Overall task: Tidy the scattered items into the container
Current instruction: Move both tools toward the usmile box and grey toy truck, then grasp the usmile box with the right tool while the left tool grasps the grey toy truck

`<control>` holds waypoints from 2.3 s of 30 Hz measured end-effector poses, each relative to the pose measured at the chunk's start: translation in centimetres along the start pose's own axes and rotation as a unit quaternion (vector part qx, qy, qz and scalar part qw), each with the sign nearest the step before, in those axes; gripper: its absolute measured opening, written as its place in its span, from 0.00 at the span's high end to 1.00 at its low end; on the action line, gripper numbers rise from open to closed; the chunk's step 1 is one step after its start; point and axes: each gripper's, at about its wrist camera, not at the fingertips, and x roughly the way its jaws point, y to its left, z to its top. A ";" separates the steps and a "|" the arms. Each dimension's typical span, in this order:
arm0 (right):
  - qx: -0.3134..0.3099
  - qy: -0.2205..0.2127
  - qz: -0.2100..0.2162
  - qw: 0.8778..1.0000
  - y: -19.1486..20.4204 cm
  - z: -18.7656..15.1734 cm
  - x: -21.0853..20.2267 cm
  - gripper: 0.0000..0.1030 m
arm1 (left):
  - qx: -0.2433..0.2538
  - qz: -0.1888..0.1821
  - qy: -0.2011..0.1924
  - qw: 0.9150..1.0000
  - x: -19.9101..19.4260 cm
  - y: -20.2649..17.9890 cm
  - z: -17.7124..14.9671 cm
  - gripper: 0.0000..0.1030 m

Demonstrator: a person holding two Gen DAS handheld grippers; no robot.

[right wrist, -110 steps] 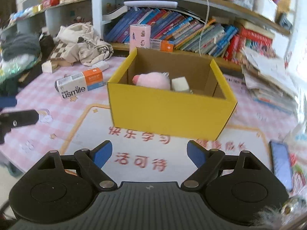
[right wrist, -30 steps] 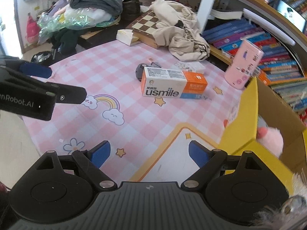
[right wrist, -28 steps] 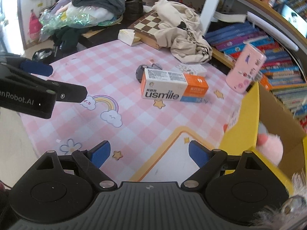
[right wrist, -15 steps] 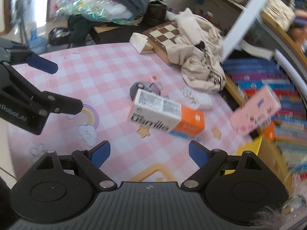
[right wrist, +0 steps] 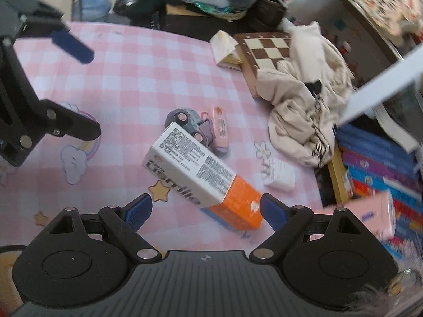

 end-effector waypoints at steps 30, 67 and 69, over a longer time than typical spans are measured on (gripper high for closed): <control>-0.146 0.015 0.136 0.980 1.8 0.3 1.0 0.53 | 0.051 -0.017 0.037 0.998 8.1 -1.9 6.5 0.11; -0.016 0.032 0.155 0.987 1.2 0.5 0.1 0.58 | -0.050 -0.039 -0.023 0.998 0.9 3.6 5.4 0.42; -0.005 0.040 0.159 0.987 1.7 0.9 0.1 0.58 | -0.066 -0.041 -0.023 0.997 0.0 4.4 4.9 0.42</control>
